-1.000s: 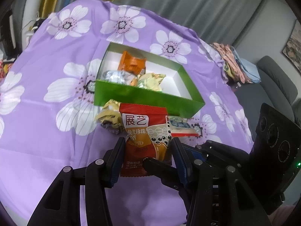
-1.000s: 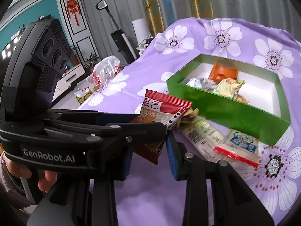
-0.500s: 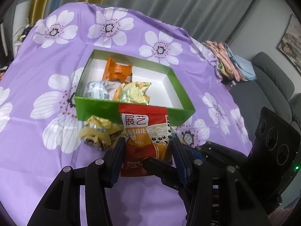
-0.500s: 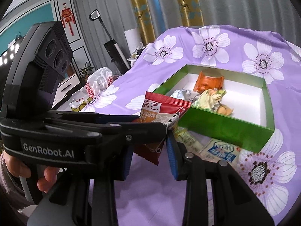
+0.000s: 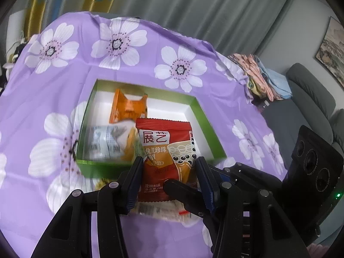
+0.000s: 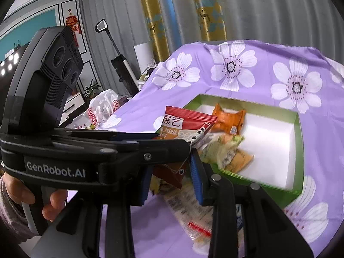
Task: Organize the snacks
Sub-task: 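Carry the red packet over the green box and lower it, then open the right gripper to drop the red packet into the box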
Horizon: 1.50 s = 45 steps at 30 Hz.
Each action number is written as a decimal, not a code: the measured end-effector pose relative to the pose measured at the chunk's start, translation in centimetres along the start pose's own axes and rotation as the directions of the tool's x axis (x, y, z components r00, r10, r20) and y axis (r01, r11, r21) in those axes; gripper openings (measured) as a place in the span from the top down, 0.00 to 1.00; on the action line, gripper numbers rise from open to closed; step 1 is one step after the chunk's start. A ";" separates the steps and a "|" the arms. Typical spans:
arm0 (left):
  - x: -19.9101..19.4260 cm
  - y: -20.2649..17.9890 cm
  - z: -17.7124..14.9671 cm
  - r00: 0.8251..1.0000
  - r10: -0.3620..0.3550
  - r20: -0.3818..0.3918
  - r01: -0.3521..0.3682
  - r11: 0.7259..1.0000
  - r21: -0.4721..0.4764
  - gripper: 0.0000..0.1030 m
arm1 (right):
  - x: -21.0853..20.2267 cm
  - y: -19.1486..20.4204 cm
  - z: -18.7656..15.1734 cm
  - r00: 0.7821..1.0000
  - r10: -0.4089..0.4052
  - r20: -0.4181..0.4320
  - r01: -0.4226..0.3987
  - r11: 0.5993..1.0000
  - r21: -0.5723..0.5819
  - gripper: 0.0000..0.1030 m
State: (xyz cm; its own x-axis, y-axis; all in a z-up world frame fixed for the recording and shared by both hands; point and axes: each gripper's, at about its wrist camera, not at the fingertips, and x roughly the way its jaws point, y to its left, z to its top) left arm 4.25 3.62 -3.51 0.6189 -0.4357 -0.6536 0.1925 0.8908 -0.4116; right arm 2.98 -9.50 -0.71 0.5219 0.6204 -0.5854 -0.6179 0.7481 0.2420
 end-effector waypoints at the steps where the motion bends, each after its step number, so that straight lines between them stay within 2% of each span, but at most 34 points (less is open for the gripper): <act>1: 0.1 0.1 0.4 1.000 0.002 0.002 -0.002 1.000 0.002 0.52 | 0.3 -0.2 0.3 1.000 -0.001 0.003 0.001 1.000 -0.001 0.67; 12: 2.7 2.5 4.2 1.000 0.001 -0.001 -0.001 1.000 -0.009 0.52 | 4.1 -2.3 3.2 1.000 -0.017 -0.017 0.017 1.000 -0.007 0.67; 20: 5.1 5.1 4.4 0.999 -0.028 -0.035 0.025 0.996 -0.090 0.52 | 6.6 -3.3 3.1 0.996 -0.024 -0.081 0.025 1.000 0.006 0.67; 31: 6.7 6.1 4.1 0.998 -0.002 -0.067 -0.008 0.991 -0.136 0.52 | 8.0 -3.9 2.8 0.989 -0.053 -0.137 0.056 0.998 0.022 0.60; 33: 6.5 6.3 4.2 0.998 0.008 -0.064 -0.017 0.990 -0.141 0.48 | 7.6 -4.0 2.8 0.990 -0.058 -0.130 0.062 0.998 0.028 0.58; 35: 6.1 6.5 4.2 0.998 0.017 -0.056 -0.026 0.989 -0.148 0.39 | 7.1 -4.2 2.9 0.990 -0.068 -0.121 0.072 0.997 0.031 0.55; 39: 5.4 6.8 4.4 0.999 0.025 -0.049 -0.032 0.985 -0.168 0.37 | 5.8 -4.4 3.0 0.991 -0.083 -0.108 0.088 0.995 0.037 0.52; 41: 4.7 6.6 4.4 0.999 0.030 -0.039 -0.036 0.986 -0.163 0.23 | 4.8 -4.6 2.9 0.991 -0.093 -0.100 0.097 0.995 0.039 0.50; 45: 2.9 6.1 4.2 0.999 0.039 -0.017 -0.041 0.988 -0.146 0.22 | 2.4 -5.1 2.2 0.990 -0.112 -0.086 0.118 0.991 0.065 0.46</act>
State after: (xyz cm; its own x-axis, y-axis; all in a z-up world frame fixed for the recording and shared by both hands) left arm 10.41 8.30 -5.29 0.6126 -0.4028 -0.6801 0.0536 0.8796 -0.4727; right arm 8.68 -11.34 -1.59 0.5358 0.5101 -0.6729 -0.5125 0.8298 0.2210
